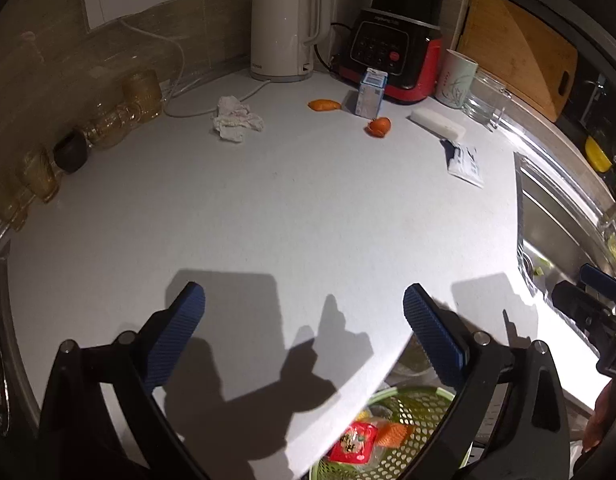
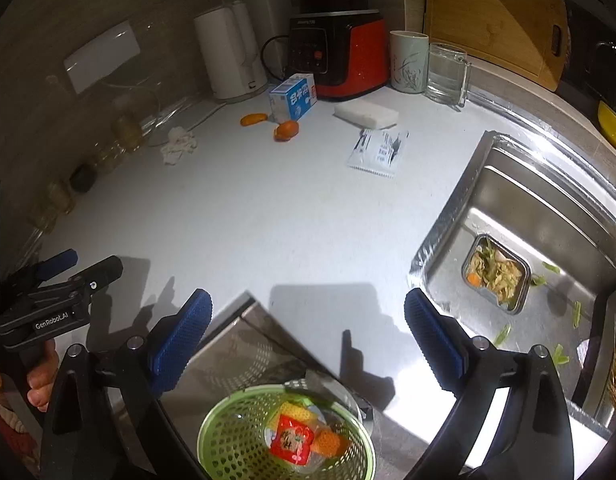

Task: Collect trash
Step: 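Grasp the crumpled tissue with the left tool while the right tool grasps the white sachet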

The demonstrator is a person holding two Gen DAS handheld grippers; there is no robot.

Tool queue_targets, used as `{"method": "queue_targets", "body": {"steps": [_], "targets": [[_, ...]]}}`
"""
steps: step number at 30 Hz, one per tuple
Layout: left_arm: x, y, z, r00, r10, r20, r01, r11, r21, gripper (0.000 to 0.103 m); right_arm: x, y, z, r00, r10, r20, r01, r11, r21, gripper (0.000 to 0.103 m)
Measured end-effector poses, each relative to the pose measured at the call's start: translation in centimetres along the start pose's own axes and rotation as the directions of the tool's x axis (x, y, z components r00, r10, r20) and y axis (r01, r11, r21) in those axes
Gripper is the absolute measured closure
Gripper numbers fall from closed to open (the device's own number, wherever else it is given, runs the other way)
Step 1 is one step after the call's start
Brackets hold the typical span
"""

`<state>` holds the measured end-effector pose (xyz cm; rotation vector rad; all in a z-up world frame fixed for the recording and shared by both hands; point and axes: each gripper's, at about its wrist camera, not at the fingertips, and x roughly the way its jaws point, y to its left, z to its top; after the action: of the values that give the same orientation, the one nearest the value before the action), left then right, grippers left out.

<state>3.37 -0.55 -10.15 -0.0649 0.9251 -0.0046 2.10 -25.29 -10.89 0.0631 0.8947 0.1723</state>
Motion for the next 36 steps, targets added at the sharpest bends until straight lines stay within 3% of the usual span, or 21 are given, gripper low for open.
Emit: {"method": "queue_targets", "body": {"steps": [9,18,28,36], "targets": [[9.1,3.9,8.9,0.999,0.033,0.008,-0.033,0.997,-0.076,0.008,8.6,-1.6,8.3,0.995,-0.098,-0.002,0.098,0.994,0.048,0.007],[18.0,8.2,15.4,0.994,0.11,-0.02,-0.112,0.98,-0.165,0.008,16.3,-4.2,13.1,0.984,-0.174,-0.03,0.176,0.976,0.127,0.004],[23.4,9.1,18.9,0.988,0.135,-0.078,-0.147,0.972,-0.182,0.008,20.8,-7.2,14.5,0.979,-0.189,-0.08,0.204,0.948,0.245,0.004],[25.3,8.7,19.4,0.984,0.15,-0.091,-0.164,0.972,-0.17,0.009,22.3,-8.2,14.8,0.972,-0.215,-0.095,0.233,0.941,0.245,0.004]]}}
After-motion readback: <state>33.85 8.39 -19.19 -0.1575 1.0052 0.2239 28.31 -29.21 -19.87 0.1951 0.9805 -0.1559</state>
